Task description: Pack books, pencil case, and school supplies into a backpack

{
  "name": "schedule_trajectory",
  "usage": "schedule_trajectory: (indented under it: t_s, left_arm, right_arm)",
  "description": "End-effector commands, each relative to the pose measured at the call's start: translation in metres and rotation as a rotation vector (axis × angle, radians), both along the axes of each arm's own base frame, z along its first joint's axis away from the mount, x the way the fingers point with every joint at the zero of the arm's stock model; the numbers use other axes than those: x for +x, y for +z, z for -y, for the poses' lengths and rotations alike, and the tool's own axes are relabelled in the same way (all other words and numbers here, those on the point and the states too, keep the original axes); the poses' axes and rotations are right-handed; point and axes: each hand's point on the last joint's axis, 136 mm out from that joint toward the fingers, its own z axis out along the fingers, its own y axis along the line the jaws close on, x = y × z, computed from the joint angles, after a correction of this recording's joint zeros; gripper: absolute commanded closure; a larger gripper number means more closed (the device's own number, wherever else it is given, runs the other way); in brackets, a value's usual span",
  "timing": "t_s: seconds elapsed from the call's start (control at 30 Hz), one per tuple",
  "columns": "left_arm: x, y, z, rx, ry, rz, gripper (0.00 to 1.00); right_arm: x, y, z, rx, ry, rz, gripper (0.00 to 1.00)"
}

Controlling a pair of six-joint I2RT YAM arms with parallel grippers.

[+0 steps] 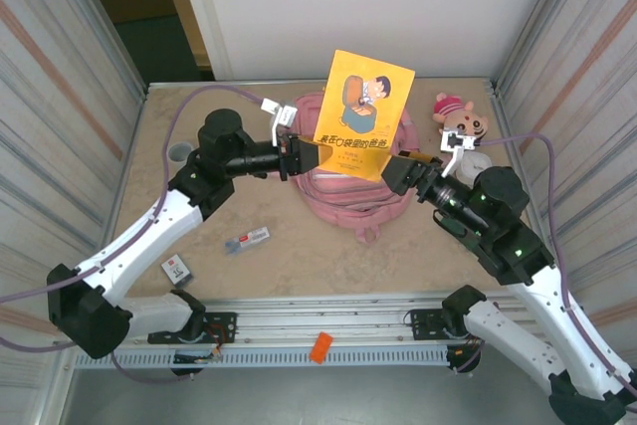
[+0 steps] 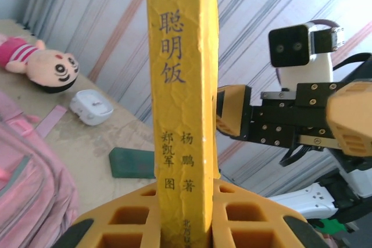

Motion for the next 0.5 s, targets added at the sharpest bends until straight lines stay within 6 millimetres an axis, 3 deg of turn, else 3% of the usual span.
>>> schedule_trajectory:
  t_s: [0.0,0.2,0.37,0.47]
  left_arm:
    - [-0.026,0.073,-0.002,-0.173,-0.096,0.193,0.95]
    - [-0.040,0.083,-0.004,-0.193,-0.147,0.213,0.94]
    - [-0.042,0.080,-0.005,-0.179,-0.146,0.218,0.94]
    - [-0.035,0.073,-0.005,-0.159,-0.110,0.208,0.94]
  right_arm:
    - [-0.005,0.003,-0.013,-0.016,0.105,0.014,0.01]
    - [0.004,0.016,-0.022,0.036,0.175,0.018,0.01]
    - [-0.021,0.043,-0.043,0.101,0.418,0.108,0.01]
    - [-0.036,0.059,-0.044,0.128,0.485,0.174,0.01]
